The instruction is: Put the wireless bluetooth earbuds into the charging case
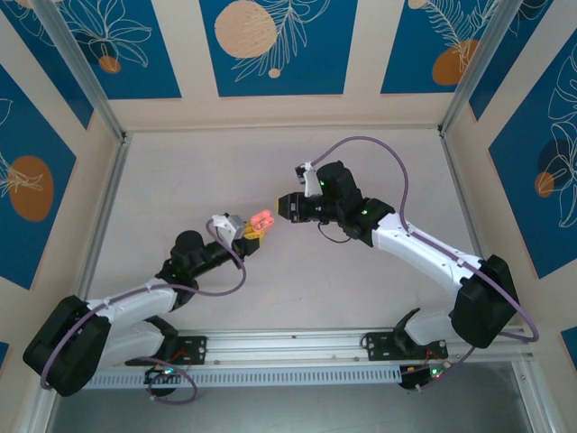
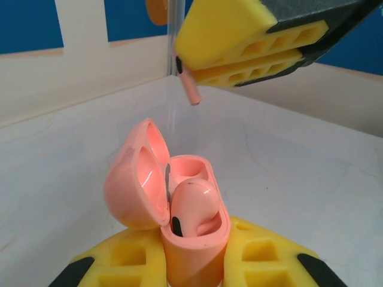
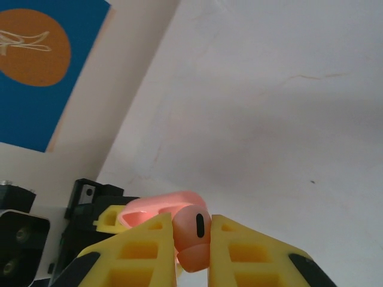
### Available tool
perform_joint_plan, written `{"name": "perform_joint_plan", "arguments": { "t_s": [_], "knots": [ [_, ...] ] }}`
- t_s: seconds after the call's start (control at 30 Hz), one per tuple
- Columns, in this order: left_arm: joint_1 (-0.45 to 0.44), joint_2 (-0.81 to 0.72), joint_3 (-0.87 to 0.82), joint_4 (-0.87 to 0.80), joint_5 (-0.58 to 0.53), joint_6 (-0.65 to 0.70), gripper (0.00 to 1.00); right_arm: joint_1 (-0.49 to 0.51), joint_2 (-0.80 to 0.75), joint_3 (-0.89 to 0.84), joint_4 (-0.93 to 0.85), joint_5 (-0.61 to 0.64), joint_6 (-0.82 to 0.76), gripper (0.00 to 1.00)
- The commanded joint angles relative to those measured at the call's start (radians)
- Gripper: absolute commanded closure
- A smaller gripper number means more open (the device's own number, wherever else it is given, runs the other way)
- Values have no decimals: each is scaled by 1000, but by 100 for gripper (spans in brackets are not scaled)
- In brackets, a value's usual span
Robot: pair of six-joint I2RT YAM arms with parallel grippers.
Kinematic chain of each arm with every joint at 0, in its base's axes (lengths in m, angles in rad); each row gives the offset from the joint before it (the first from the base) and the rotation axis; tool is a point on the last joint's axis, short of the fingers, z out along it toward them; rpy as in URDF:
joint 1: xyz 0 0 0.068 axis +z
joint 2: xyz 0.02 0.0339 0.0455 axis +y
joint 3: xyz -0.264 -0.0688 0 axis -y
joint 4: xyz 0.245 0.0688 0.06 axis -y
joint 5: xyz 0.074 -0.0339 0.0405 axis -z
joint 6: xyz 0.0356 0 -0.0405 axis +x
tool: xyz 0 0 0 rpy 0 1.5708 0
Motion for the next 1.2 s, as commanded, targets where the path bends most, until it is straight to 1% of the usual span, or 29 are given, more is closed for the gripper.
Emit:
{"name": "perform_joint_plan", "arguments": {
  "t_s": [0.0, 0.57, 1.17],
  "knots": [
    [-14, 2, 30, 83, 26, -21, 84, 11, -12, -17, 92, -63, -34, 84],
    [-14, -23, 21, 153, -25, -97, 84, 21, -22, -63, 135, -81, -38, 84],
    [-15, -66, 23, 128, -50, -85, 84, 23, -22, -74, 70, -78, -80, 84]
  ]
}}
